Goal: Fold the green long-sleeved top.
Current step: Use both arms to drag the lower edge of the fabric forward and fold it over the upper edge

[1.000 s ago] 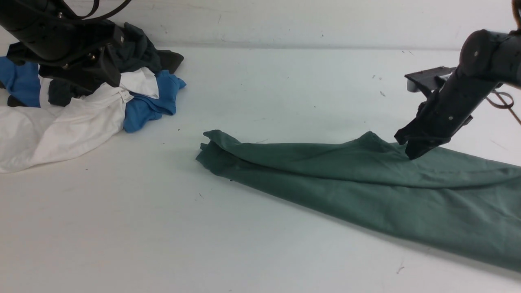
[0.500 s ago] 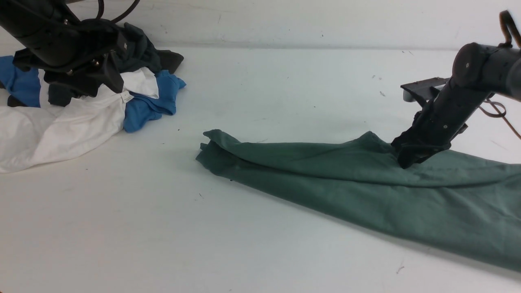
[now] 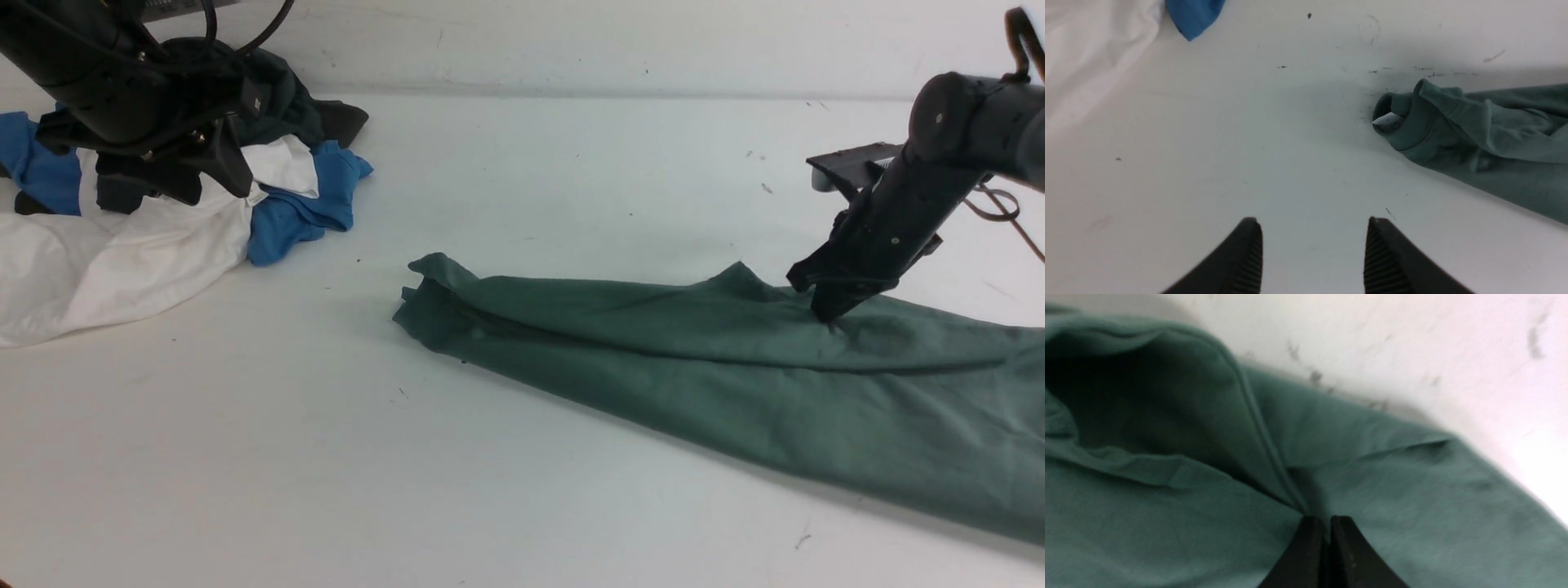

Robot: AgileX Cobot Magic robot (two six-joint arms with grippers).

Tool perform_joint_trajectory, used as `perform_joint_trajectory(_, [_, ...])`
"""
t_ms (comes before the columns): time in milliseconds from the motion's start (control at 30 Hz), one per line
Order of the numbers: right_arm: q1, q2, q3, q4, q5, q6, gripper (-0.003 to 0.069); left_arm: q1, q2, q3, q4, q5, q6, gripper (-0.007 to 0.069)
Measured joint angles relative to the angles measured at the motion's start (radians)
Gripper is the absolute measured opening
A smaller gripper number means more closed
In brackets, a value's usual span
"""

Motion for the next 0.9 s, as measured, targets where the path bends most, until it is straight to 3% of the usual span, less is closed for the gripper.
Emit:
perform_joint_trajectory(200, [0.0,0.0,-0.088,-0.015,0.017,0.015,-0.0005,0.0,0.0,0.0,-0.001,0.0,0.0,0.0325])
perform_joint_trajectory(333, [0.0,0.005,-0.093,-0.048,-0.05,0.022,-0.0005,0.0,0.0,0.0,-0.001,0.0,0.0,0.0325])
perform_joint_trajectory(533, [0.0,0.028,-0.094,-0.108,-0.178,0.133,0.0008,0.0,0.001,0.0,-0.001,0.0,0.0,0.0325])
perform_joint_trajectory(733, [0.0,0.04,-0.106,-0.2,-0.192,0.211,0.0134,0.0,0.028,0.0,-0.001,0.0,-0.01,0.0325])
perform_joint_trajectory(900, [0.0,0.037,-0.191,-0.251,-0.016,0.226,0.0238,-0.011,0.048,0.0,0.0,0.0,-0.068,0.0326])
